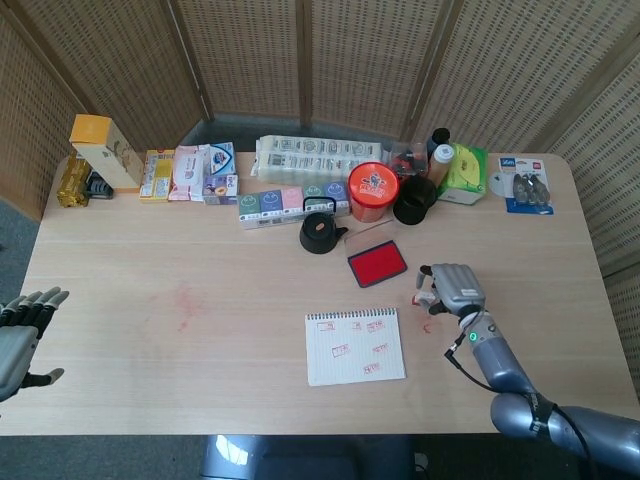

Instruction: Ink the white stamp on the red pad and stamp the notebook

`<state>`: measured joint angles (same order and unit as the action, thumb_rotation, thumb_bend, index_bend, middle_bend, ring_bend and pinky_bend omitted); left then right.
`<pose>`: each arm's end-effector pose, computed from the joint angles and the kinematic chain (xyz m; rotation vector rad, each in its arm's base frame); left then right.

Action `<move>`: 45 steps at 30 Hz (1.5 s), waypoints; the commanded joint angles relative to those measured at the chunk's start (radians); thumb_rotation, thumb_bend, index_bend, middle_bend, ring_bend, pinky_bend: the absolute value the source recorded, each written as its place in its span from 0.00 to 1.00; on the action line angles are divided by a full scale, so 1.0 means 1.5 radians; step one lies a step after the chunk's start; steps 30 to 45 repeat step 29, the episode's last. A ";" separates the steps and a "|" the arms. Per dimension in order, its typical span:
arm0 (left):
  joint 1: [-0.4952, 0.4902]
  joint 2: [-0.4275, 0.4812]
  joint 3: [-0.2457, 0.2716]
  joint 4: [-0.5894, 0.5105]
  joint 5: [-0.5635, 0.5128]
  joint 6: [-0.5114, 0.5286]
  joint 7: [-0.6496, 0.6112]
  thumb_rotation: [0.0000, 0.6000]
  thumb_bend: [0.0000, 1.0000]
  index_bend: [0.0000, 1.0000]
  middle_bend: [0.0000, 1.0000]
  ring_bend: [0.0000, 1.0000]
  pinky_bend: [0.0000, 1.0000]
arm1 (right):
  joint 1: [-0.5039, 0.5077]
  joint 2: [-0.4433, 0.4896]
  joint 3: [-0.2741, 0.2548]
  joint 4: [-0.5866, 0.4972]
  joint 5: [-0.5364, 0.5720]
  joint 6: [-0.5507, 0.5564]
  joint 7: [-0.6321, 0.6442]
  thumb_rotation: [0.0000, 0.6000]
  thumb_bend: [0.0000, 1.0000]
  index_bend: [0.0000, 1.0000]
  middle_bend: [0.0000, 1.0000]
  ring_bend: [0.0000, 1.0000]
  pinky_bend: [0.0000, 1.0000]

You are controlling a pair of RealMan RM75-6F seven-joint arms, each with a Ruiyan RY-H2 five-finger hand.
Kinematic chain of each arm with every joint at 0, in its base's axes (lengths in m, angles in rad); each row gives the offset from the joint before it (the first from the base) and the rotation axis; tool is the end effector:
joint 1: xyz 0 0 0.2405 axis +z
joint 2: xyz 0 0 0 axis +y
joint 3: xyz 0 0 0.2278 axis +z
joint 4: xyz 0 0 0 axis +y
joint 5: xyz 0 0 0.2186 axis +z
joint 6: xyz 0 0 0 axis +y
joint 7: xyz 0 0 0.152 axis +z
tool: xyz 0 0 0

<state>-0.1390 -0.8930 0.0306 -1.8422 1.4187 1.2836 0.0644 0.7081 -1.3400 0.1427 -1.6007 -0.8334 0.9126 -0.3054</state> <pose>-0.2821 0.1769 0.1484 -1.5143 -1.0635 -0.6760 -0.1868 -0.3347 0.0189 1.6790 -1.2075 0.7388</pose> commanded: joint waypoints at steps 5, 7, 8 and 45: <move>0.006 0.008 0.001 -0.002 0.012 0.013 -0.015 1.00 0.00 0.00 0.00 0.00 0.00 | -0.077 0.104 -0.013 -0.105 -0.247 0.158 0.059 1.00 0.27 0.41 0.62 0.62 0.86; 0.008 0.010 0.002 -0.002 0.016 0.017 -0.019 1.00 0.00 0.00 0.00 0.00 0.00 | -0.098 0.123 -0.027 -0.115 -0.297 0.188 0.070 0.99 0.20 0.38 0.49 0.47 0.75; 0.009 0.010 0.002 -0.002 0.018 0.019 -0.020 1.00 0.00 0.00 0.00 0.00 0.00 | -0.108 0.133 -0.035 -0.119 -0.317 0.200 0.074 0.96 0.17 0.36 0.42 0.39 0.67; 0.046 0.009 -0.001 -0.002 0.063 0.109 0.006 1.00 0.00 0.00 0.00 0.00 0.00 | -0.339 0.120 -0.083 -0.107 -0.396 0.481 0.030 0.70 0.00 0.19 0.06 0.00 0.16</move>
